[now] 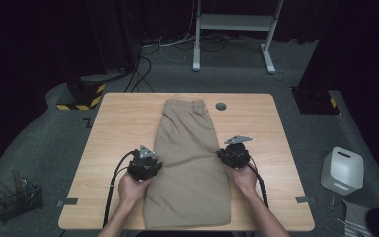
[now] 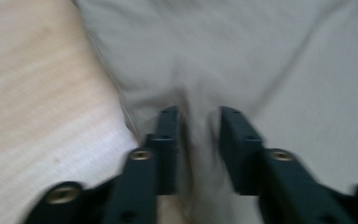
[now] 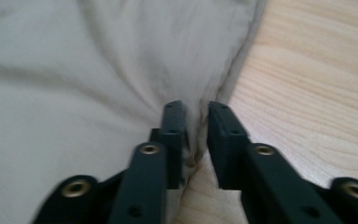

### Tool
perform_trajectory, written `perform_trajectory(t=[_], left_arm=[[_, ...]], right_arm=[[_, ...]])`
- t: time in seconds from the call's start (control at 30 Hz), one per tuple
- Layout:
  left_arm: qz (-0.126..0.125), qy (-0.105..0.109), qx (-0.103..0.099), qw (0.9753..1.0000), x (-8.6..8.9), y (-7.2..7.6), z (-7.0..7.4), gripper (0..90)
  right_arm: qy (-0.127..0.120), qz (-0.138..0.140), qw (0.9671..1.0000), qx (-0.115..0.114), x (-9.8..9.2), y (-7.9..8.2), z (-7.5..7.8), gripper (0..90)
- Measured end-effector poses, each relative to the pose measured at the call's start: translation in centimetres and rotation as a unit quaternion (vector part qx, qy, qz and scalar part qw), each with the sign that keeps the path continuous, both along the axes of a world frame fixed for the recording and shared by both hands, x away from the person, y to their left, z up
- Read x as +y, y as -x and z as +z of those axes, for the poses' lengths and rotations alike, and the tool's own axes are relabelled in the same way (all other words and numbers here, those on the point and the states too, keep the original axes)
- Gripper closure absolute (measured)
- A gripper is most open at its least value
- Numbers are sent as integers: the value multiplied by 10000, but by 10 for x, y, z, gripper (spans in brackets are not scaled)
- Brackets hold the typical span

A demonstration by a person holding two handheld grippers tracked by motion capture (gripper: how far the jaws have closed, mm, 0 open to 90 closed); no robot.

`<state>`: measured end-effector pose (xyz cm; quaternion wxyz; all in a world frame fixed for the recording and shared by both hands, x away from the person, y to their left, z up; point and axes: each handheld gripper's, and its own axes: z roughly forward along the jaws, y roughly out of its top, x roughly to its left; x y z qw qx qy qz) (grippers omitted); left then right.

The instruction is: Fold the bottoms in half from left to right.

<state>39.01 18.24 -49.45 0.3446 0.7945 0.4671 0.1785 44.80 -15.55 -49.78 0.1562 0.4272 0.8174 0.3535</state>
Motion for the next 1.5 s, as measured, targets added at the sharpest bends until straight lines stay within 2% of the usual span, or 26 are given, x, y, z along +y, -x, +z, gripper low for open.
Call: perform_trajectory(t=[0.07, 0.13, 0.17, 0.27, 0.3, 0.37, 0.4, 0.43, 0.47, 0.53, 0.57, 0.63, 0.67, 0.73, 0.83, 0.87, 0.93, 1.0, 1.13, 1.2, 1.23, 1.27, 1.37, 1.5], left_arm=[[168, 37, -125, 9998, -1, -8, 5, 567], [259, 63, -223, 9994, -4, -18, 8, 546], [318, 55, -211, 9993, -6, -24, 8, 537], [498, 34, -75, 9987, -10, -43, -1, 544], [525, -14, 9, 9986, -11, -47, -5, 570], [505, -168, 152, 9985, -12, -49, -11, 685], [468, -343, 193, 9981, -13, -48, -15, 741], [422, -380, 153, 9983, -12, -44, -17, 790], [405, -304, 154, 9986, -10, -41, -18, 813], [265, -523, 128, 9982, -11, -32, -17, 877], [223, -580, 138, 9980, -12, -29, -16, 877], [173, -572, 111, 9982, -12, -25, -13, 835], [156, -449, 71, 9988, -10, -24, -10, 762], [72, -5, -102, 9999, -10, -25, -4, 650], [-171, 159, -335, 9992, -20, -30, 6, 544], [-219, 209, -356, 9989, -24, -34, 7, 522], [-231, 264, -322, 9989, -33, -44, 6, 486], [-222, 322, -146, 9991, -40, -55, 1, 471], [-140, 251, -7, 9996, -48, -68, -13, 467], [-27, 99, 149, 9998, -45, -73, -20, 465], [5, 30, 50, 10000, -42, -73, -23, 470], [82, -15, 34, 10000, -39, -73, -23, 477], [223, -202, 10, 9995, -30, -74, -22, 486], [332, -208, 85, 9992, -21, -76, -20, 484]], right_arm=[[-161, -62, 9998, -58, 0, -2, 4, 697], [-228, -163, 9995, -117, 5, -7, 7, 665], [-247, -211, 9993, -173, 8, -10, 7, 653], [-173, -326, 9993, 10, 17, -23, 0, 660], [-162, -353, 9992, 42, 20, -26, -3, 699], [-12, -328, 9994, 92, 22, -28, -8, 850], [68, -317, 9994, 79, 21, -27, -9, 889], [135, -329, 9994, 26, 20, -25, -10, 895], [179, -304, 9994, 4, 17, -24, -9, 896], [205, -236, 9995, 34, 11, -19, -9, 895], [228, -183, 9996, 55, 8, -17, -9, 892], [190, -136, 9996, 134, 4, -12, -9, 843], [189, -171, 9996, 84, 2, -10, -8, 780], [29, -244, 9997, -8, 0, -9, -4, 706], [-244, -170, 9993, -241, 4, -9, 4, 651], [-336, -125, 9986, -384, 10, -10, 7, 633], [-444, -22, 9983, -389, 21, -15, 8, 610], [-415, 66, 9982, -419, 35, -21, 4, 599], [-265, 179, 9987, -397, 55, -31, -7, 605], [-96, 153, 9991, -380, 57, -35, -13, 607], [31, 97, 9994, -324, 57, -38, -18, 608], [119, 59, 9994, -305, 53, -41, -23, 610], [101, -173, 9994, -290, 41, -46, -22, 599], [159, -377, 9988, -282, 29, -48, -21, 579]])
